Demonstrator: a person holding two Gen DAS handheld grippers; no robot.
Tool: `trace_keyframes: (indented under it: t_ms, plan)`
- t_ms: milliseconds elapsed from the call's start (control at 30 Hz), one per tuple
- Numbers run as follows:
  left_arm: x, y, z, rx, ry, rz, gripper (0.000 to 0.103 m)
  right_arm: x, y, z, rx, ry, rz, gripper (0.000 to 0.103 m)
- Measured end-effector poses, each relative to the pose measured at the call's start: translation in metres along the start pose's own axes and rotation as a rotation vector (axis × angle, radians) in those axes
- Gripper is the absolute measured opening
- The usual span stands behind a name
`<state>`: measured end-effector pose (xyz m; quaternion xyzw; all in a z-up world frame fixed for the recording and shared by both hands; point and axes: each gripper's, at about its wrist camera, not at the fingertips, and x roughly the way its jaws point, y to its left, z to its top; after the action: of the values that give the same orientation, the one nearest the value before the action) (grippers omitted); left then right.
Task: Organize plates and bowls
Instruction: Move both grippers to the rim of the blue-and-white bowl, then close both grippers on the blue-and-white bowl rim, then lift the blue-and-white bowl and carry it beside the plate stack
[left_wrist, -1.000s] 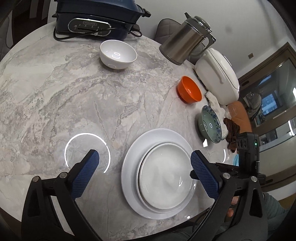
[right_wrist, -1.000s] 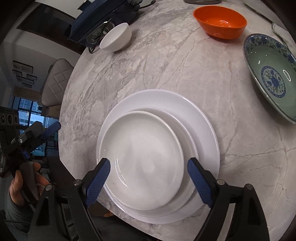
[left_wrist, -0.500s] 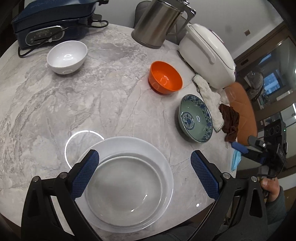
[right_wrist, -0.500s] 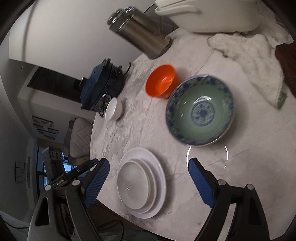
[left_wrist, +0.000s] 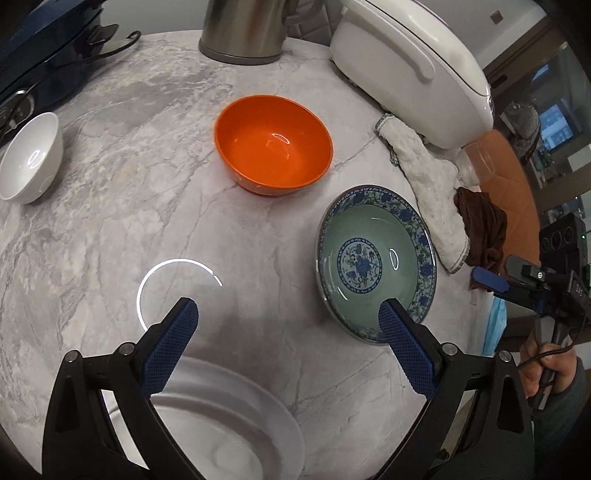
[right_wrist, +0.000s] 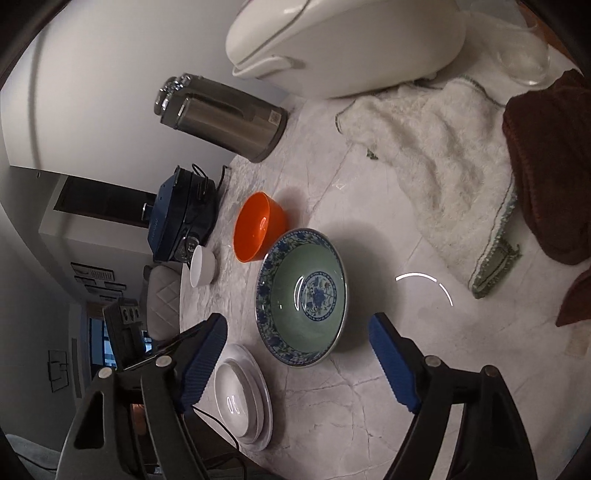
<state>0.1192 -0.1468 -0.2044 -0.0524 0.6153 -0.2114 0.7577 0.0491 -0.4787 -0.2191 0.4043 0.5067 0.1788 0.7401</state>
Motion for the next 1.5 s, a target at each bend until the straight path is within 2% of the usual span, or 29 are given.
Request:
trace_keyframes:
  t_ms: [100, 300, 367, 600, 700, 767, 833, 967, 1233, 1500]
  plan:
    - [0.023, -0.011, 0.01, 0.035, 0.021, 0.002, 0.099, 0.025, -0.014, 0.009, 0.005, 0.049, -0.04, 0.078]
    - [0.059, -0.008, 0.03, 0.005, 0.06, -0.008, 0.096, 0.053, -0.038, 0.023, 0.051, 0.096, -0.006, 0.072]
    - [0.068, -0.009, 0.034, 0.016, 0.072, -0.005, 0.076, 0.061, -0.043, 0.027, 0.059, 0.12, -0.015, 0.069]
    - [0.089, -0.007, 0.035, 0.006, 0.122, -0.036, 0.047, 0.081, -0.05, 0.036, 0.082, 0.174, -0.009, 0.062]
    - [0.095, -0.007, 0.032, 0.0, 0.136, -0.058, 0.038, 0.085, -0.051, 0.036, 0.089, 0.194, -0.006, 0.052]
    - [0.099, -0.008, 0.031, -0.001, 0.146, -0.067, 0.029, 0.085, -0.051, 0.035, 0.089, 0.201, -0.003, 0.046]
    - [0.1, -0.008, 0.031, -0.001, 0.144, -0.073, 0.027, 0.088, -0.051, 0.034, 0.088, 0.212, -0.001, 0.034]
    - [0.099, -0.014, 0.032, 0.017, 0.139, -0.082, 0.012, 0.09, -0.048, 0.032, 0.086, 0.219, 0.008, 0.019]
    - [0.099, -0.018, 0.03, 0.016, 0.146, -0.077, 0.01, 0.093, -0.041, 0.03, 0.063, 0.216, -0.013, 0.017]
    - [0.075, -0.026, 0.028, 0.016, 0.138, -0.097, 0.01, 0.082, -0.033, 0.028, 0.081, 0.191, -0.007, 0.017]
